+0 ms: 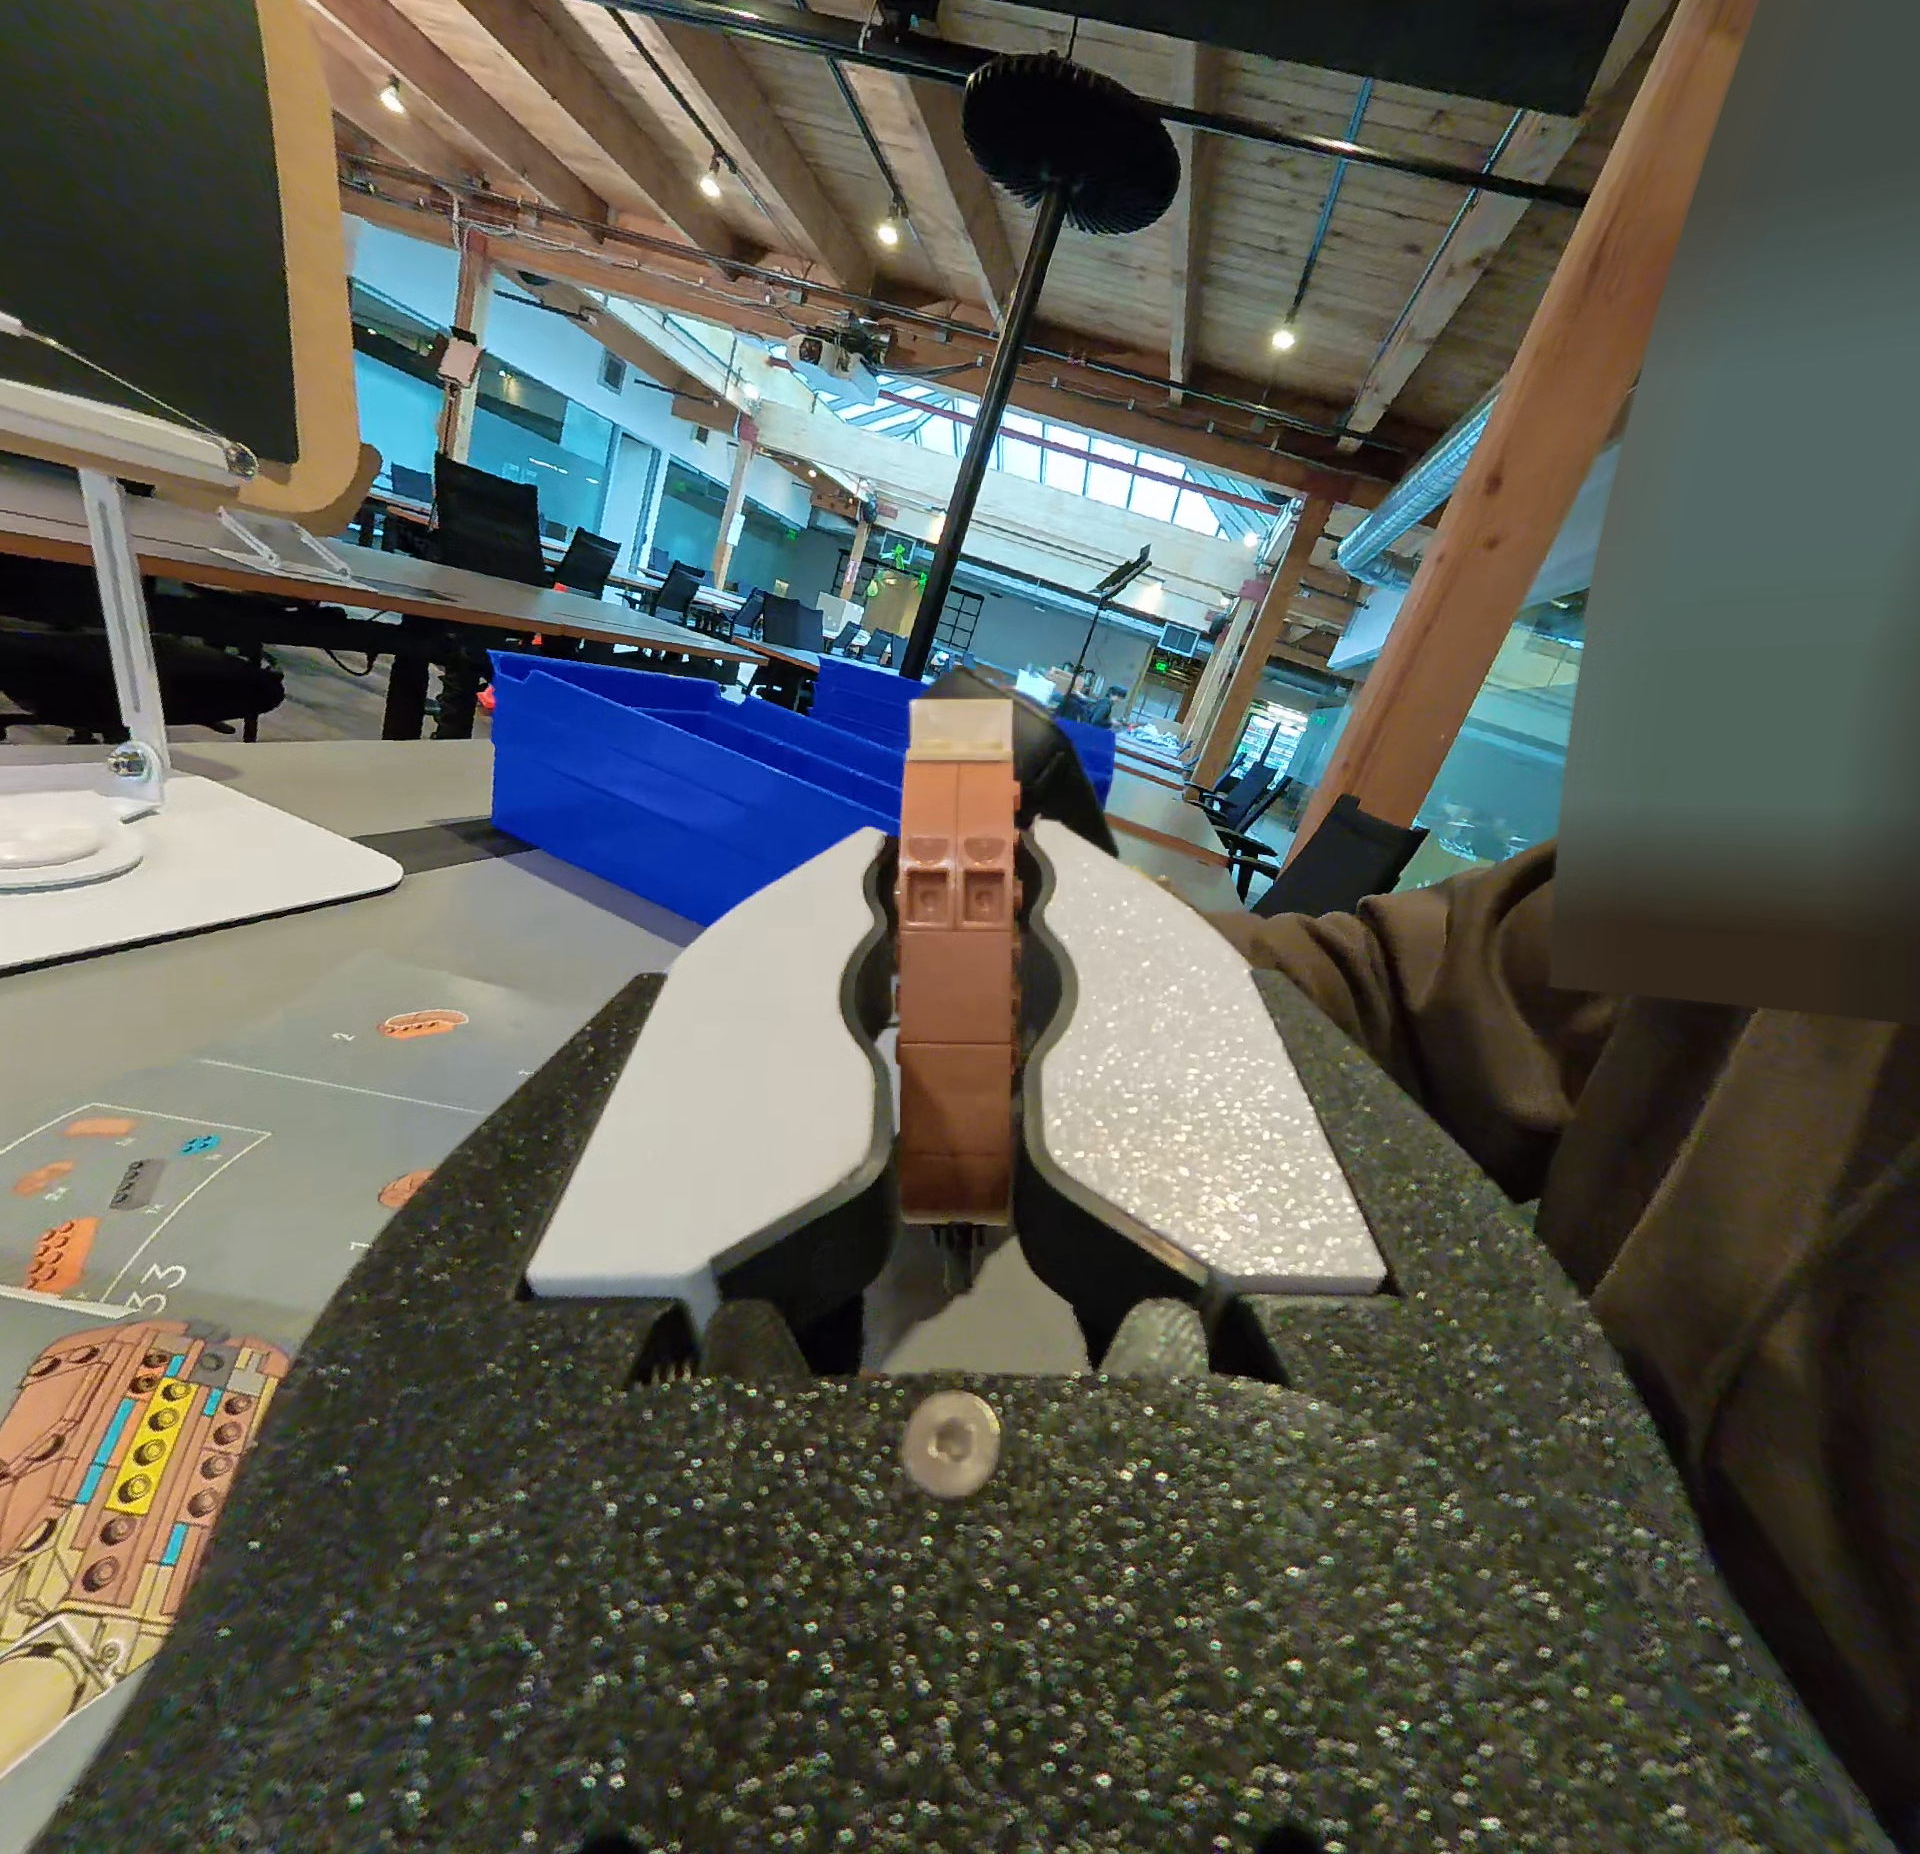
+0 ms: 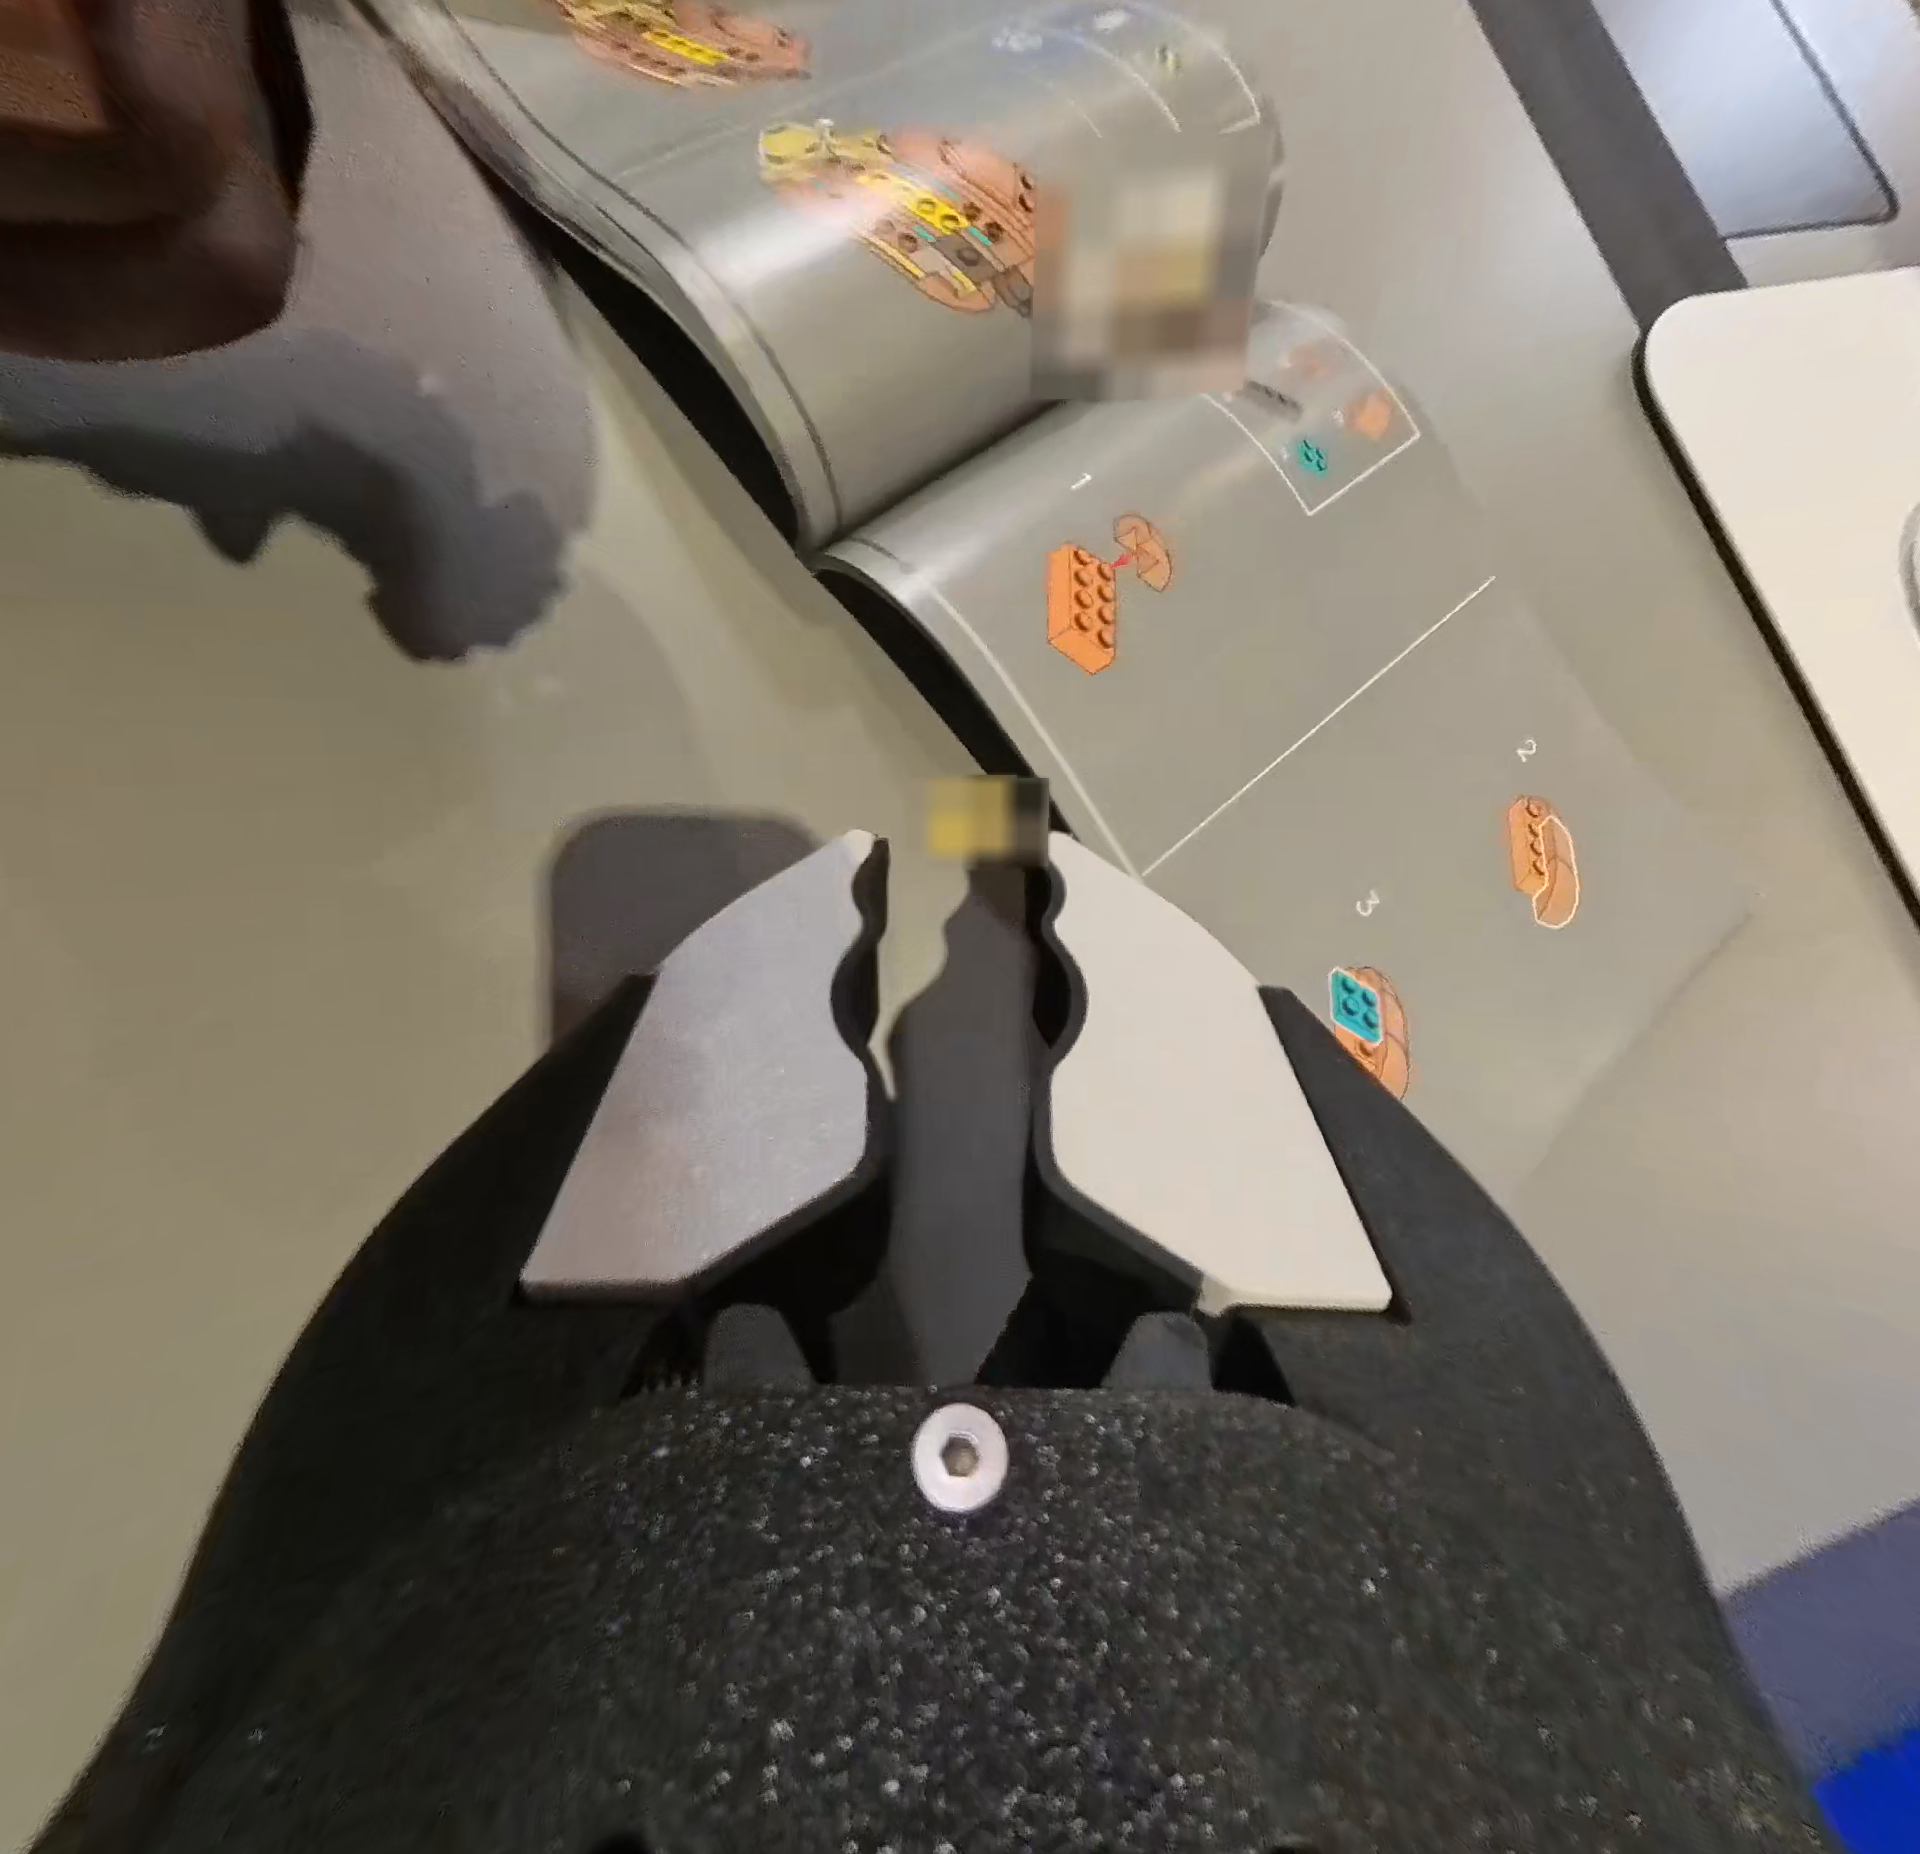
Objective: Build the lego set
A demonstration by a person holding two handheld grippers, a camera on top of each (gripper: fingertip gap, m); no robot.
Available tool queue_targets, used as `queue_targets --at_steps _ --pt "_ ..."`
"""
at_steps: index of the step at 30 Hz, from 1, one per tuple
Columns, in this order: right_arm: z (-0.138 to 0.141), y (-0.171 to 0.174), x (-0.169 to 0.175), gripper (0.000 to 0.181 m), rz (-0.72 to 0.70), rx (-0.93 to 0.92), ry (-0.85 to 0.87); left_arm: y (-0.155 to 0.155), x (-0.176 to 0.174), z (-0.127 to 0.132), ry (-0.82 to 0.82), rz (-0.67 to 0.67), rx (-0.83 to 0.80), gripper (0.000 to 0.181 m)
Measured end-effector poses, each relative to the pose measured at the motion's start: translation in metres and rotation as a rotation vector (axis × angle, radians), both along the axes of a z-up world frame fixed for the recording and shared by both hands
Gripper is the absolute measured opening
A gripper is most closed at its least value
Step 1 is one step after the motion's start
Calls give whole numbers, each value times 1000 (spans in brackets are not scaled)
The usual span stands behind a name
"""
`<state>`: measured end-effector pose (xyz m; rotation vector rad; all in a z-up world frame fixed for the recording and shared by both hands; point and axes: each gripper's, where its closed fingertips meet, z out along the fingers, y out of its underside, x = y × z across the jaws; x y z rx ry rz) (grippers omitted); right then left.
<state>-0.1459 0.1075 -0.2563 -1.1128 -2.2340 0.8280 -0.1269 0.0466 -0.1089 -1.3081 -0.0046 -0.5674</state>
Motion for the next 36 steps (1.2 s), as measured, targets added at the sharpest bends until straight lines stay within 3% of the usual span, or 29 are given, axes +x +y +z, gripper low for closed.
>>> queue_targets --at_steps 20,30,33,36 --pt "-6 -5 -3 16 53 -40 -91 -2 -2 5 2 -1 11 21" --pt "35 -25 50 10 100 -451 -41 -2 -1 4 13 -4 -2 21" --pt "43 -35 66 10 105 -689 -136 -1 2 3 17 -16 -12 21" --pt "36 -27 75 14 69 -697 -182 -1 6 3 29 -26 -14 21"
